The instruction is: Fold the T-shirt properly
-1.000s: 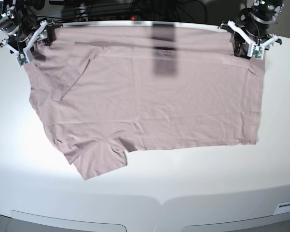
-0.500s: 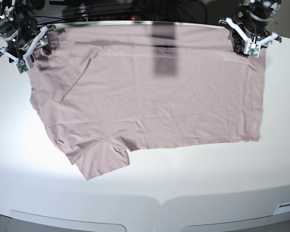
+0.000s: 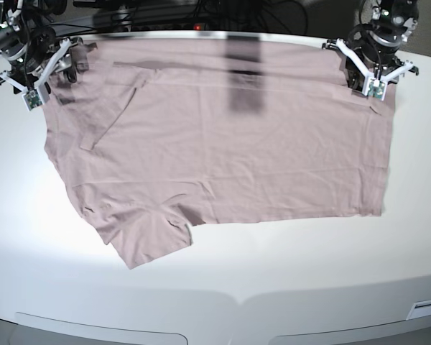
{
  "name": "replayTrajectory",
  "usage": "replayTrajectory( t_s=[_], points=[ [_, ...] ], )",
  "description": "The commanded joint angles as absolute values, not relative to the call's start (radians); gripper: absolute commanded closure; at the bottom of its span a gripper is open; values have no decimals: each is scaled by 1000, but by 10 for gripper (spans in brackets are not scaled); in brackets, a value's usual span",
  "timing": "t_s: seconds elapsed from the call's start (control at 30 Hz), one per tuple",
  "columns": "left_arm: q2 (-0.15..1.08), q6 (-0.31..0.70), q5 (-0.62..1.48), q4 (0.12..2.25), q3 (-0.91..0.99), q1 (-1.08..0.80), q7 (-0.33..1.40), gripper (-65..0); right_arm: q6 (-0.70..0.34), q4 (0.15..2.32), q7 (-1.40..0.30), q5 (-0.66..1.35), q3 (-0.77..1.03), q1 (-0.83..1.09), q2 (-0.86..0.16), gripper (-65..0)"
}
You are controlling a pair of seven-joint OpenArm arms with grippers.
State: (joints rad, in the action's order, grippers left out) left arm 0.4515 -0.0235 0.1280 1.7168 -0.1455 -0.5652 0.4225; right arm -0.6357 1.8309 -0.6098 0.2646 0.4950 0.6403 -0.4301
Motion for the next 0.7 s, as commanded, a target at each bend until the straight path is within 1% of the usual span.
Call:
replayTrajectory(
  t_s=[0.0,0.3,0.53,0.63,0.67],
  points=[
    [458,-15,131,1700,-149,-582,531,-215,-635,1850,-592,273,505,643,-446,-355],
    [458,-15,130,1758,-149,-582,559,-215,-631,1853,-591,274,505,643,-446,-356],
    [458,-15,130,1826,-149,-582,575,-215,-627,1911,-592,274,505,643,-446,-356],
    [458,-17,89,1825,-149,-582,567,-215,-627,1927,-592,278,505,643,-446,-356],
    [458,-32,74,1825,-149,-582,563,-215,-627,1929,-593,295,505,643,-446,-356]
  ],
)
